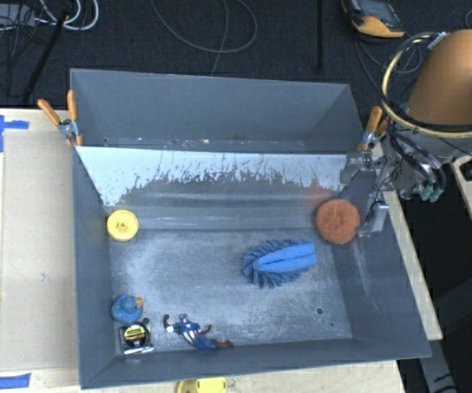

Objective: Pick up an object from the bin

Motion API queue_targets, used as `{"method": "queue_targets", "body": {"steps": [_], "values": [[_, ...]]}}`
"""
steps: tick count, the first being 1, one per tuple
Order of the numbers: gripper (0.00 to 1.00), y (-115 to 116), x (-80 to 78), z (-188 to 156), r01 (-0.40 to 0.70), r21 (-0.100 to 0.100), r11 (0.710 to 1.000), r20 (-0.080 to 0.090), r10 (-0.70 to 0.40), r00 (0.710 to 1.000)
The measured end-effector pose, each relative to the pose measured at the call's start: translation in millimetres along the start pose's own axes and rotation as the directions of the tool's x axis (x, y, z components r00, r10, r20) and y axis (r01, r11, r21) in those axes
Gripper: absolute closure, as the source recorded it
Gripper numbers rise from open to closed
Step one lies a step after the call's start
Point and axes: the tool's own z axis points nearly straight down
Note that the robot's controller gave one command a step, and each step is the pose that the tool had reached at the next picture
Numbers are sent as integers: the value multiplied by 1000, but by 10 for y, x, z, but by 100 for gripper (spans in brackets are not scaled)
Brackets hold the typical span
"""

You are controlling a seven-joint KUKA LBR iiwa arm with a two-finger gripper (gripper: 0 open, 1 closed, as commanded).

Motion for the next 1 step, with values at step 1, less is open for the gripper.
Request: {"method": "queue_targets", "body": {"steps": [1], "values": [[0,8,-11,-53,3,1,1000,8,-3,1000]]}}
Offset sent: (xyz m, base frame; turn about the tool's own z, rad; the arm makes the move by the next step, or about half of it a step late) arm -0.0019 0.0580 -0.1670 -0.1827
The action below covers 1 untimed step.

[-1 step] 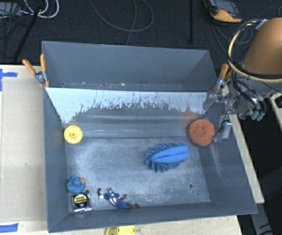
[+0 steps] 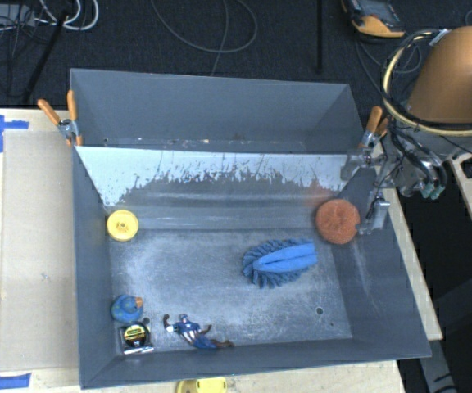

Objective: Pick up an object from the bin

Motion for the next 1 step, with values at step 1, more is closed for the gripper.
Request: {"method": "queue_targets", "body": {"steps": [1], "values": [[0,276,10,841,85,0,996,3,-85,996]]}}
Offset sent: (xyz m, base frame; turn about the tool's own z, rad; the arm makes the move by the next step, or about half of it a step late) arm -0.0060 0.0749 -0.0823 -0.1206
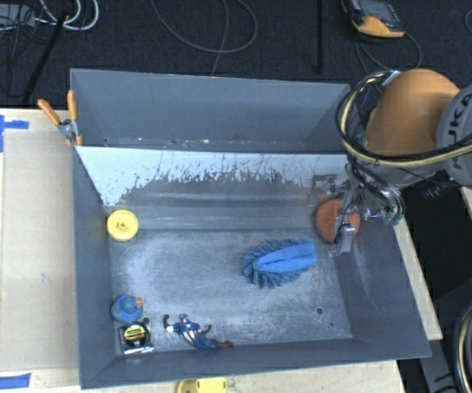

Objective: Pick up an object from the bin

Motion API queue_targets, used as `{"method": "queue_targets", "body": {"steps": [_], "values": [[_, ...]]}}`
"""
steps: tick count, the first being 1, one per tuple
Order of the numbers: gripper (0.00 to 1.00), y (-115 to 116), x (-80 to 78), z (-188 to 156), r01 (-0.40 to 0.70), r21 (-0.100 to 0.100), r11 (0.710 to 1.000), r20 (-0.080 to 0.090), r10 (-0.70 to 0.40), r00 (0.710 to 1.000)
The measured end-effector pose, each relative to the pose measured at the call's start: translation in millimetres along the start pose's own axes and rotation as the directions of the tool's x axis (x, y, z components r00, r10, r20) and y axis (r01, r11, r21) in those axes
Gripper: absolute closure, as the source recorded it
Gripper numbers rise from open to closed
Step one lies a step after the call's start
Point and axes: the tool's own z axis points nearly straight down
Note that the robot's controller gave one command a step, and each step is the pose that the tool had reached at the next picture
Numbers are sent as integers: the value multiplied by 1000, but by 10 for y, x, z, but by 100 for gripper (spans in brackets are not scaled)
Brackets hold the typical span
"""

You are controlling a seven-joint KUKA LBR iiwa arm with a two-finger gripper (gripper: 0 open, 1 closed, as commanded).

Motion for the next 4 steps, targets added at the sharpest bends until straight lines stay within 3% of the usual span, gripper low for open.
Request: {"method": "queue_targets", "body": {"steps": [1,2,3,4], "values": [[0,508,4,-30,39,-3,999,-2,-39,999],[0,336,196,36,106,-1,994,-6,-106,994],[0,461,148,700,142,0,990,1,-142,990],[100,517,295,879,249,-2,969,-4,-249,969]]}}
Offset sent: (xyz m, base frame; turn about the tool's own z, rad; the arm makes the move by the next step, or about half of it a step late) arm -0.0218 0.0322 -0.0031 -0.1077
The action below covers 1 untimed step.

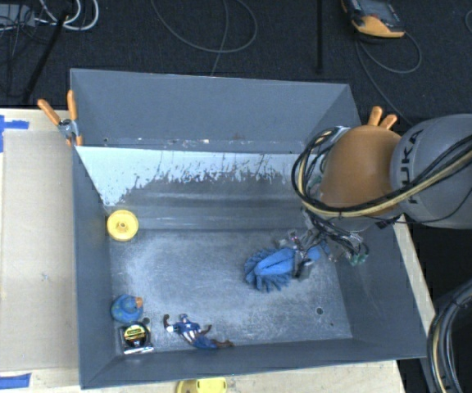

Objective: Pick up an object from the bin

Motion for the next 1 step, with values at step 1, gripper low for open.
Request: {"method": "queue_targets", "body": {"steps": [1], "values": [[100,1,1,5,1,0,1000,-1,-1,1000]]}}
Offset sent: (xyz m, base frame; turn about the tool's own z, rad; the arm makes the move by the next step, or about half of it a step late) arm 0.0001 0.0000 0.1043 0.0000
